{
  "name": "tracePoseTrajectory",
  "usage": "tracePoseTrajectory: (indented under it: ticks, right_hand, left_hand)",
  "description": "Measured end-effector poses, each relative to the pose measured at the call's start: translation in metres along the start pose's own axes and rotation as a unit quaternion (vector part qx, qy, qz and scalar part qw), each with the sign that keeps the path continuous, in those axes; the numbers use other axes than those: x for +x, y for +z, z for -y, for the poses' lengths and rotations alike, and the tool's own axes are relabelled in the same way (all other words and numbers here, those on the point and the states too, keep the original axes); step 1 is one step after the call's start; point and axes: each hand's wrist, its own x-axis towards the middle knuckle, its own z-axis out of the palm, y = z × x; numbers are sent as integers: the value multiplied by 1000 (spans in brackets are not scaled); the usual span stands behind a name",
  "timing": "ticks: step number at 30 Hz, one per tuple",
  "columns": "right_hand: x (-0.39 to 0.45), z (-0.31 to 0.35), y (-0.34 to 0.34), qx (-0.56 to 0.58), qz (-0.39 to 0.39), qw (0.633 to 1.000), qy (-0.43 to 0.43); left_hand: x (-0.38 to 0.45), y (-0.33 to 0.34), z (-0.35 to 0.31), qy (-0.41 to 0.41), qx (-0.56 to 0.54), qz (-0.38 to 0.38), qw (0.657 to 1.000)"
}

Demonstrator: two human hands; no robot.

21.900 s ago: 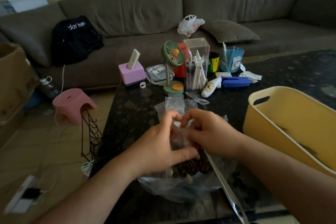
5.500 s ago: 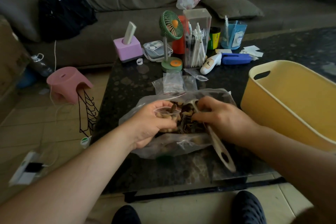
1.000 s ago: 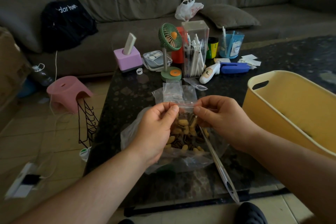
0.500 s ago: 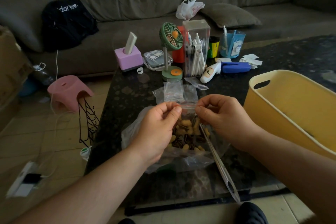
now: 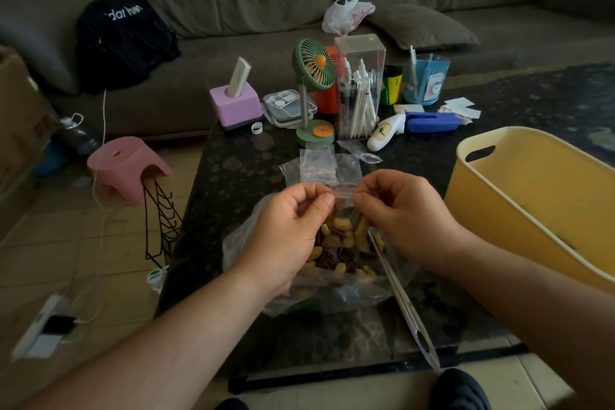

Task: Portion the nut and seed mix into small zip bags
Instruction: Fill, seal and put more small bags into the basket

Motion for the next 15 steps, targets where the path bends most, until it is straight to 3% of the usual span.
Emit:
tracePoseTrajectory:
  ticks: [6, 15]
  right_hand:
    - [0, 1, -2, 12, 5, 1000, 9]
    - [-1, -2, 2, -19, -13, 999, -29]
  left_hand:
    - [-1, -4, -1, 40, 48, -1, 998]
    - [-1, -1, -2, 35, 60, -10, 998]
